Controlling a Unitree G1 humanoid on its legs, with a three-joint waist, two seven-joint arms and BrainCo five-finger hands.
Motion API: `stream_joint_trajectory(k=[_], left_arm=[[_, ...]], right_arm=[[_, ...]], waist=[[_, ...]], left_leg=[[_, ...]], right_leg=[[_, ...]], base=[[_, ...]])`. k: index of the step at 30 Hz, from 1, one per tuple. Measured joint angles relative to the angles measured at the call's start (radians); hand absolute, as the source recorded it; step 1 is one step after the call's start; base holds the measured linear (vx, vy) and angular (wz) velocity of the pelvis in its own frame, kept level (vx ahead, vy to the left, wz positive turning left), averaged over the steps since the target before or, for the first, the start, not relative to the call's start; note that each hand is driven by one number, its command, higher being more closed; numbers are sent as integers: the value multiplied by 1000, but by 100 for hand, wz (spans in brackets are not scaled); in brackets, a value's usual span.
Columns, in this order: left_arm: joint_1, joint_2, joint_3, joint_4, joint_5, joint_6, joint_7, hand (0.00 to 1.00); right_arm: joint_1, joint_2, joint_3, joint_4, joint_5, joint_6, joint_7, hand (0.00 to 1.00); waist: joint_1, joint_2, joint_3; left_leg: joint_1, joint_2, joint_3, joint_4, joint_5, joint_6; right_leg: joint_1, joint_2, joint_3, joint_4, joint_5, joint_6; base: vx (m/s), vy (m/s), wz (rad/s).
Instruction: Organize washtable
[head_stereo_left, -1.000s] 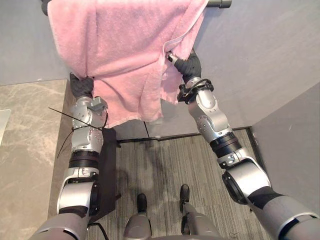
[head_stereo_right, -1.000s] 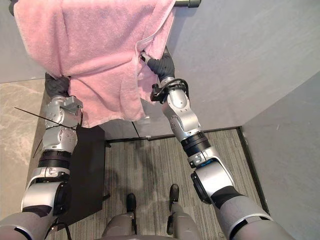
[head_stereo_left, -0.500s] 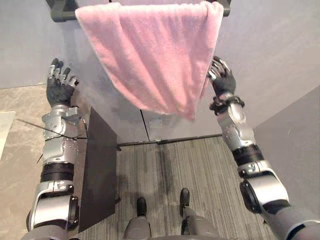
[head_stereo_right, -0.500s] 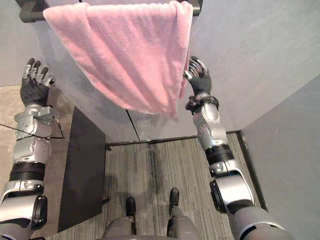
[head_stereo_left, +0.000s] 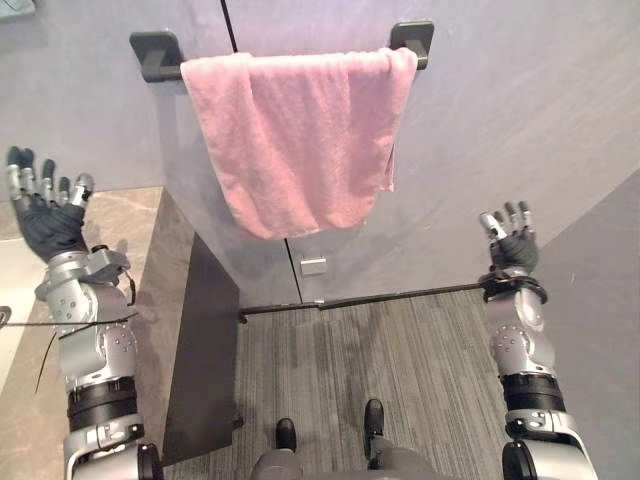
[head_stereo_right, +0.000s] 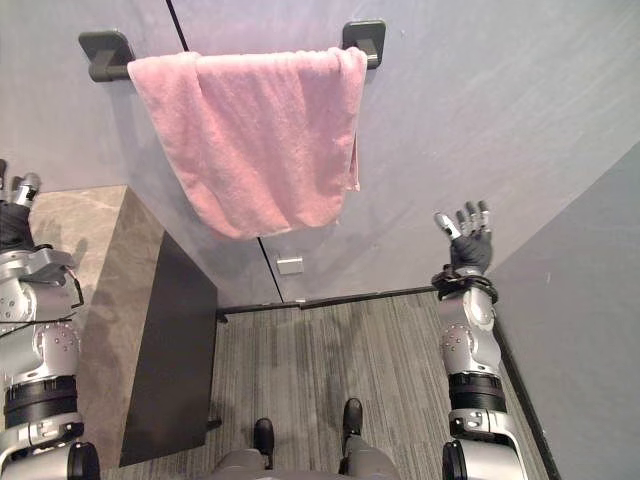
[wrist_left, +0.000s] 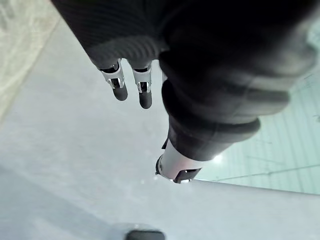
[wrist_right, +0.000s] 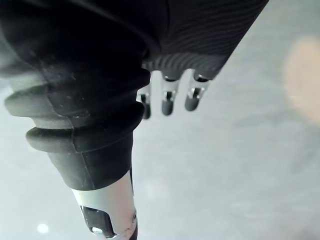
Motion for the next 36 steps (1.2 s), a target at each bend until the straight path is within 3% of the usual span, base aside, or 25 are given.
stream_joint_trajectory(k=[4, 6, 7, 9, 11, 15, 19, 23, 29, 32, 36], left_arm=[[20, -11, -34, -92, -2, -24, -8, 0], [20, -10, -95, -134, -13, -28, -33, 0], [20, -9, -182, -153, -48, -26, -83, 0], [19, -3, -308, -155, -82, -16, -147, 0], [14, 2, -408, -146, -93, 13, -220, 0], [-12, 19, -459, -60, -125, 25, -267, 0], [-124, 78, -556, 105, -171, 37, -269, 0], [-306, 93, -620, 236, -214, 48, -266, 0], [-514, 98, -619, 378, -221, 46, -239, 0], [-665, 136, -619, 485, -233, 46, -221, 0], [-709, 149, -616, 515, -235, 32, -219, 0]], right_arm=[[-13, -4, 16, -144, 7, -73, 8, 0], [-44, -15, 85, -172, 33, -98, 38, 0], [-75, -37, 180, -172, 65, -100, 92, 0], [-111, -64, 313, -169, 87, -83, 147, 0], [-146, -71, 443, -144, 91, -35, 215, 0], [-196, -84, 547, -44, 129, 11, 267, 0], [-321, -142, 632, 66, 171, 15, 269, 0], [-467, -144, 701, 143, 200, 14, 265, 0], [-578, -132, 681, 251, 201, 11, 220, 0], [-632, -114, 639, 293, 200, 10, 188, 0], [-668, -100, 609, 331, 198, -5, 155, 0]], waist=[[0, 12, -48], [-4, 12, -53], [-5, 12, -53], [-8, 12, -53], [-17, 12, -53], [-24, 13, -53], [-24, 7, -39], [-24, -7, 27], [-25, -6, 112], [-27, -11, 156], [-29, -15, 171]], left_leg=[[4, 7, -2, -1, 7, -11], [14, 9, -3, 0, 11, -7], [21, 10, -3, 0, 11, -7], [20, 9, -5, 0, 11, -7], [20, 9, -16, 0, 11, -6], [19, 4, -27, 1, 11, -6], [-34, -5, -29, 19, 13, -3], [-110, -4, -28, 48, 20, -1], [-179, 1, -27, 44, 49, -11], [-208, 1, -9, 39, 55, -12], [-226, 2, 3, 39, 55, -12]], right_leg=[[4, 3, -19, 0, 1, -2], [17, 4, -26, 0, 8, -15], [24, 4, -28, 1, 12, -21], [23, 3, -31, 1, 14, -24], [29, 2, -42, 4, 15, -25], [31, -3, -47, 1, 15, -25], [-13, -15, -44, 1, 34, -36], [-77, -16, -40, 1, 57, -41], [-151, -6, -35, 5, 81, -51], [-195, -3, -13, 5, 96, -53], [-218, 0, 2, 6, 97, -52]], base=[[45, 5, 1], [77, 10, 2], [39, 16, 0], [39, 23, 2], [42, 24, 10], [20, 28, 6], [-44, 32, 2], [-86, 4, -2], [-43, 14, -4], [-32, 54, -16], [-7, 57, -11]])
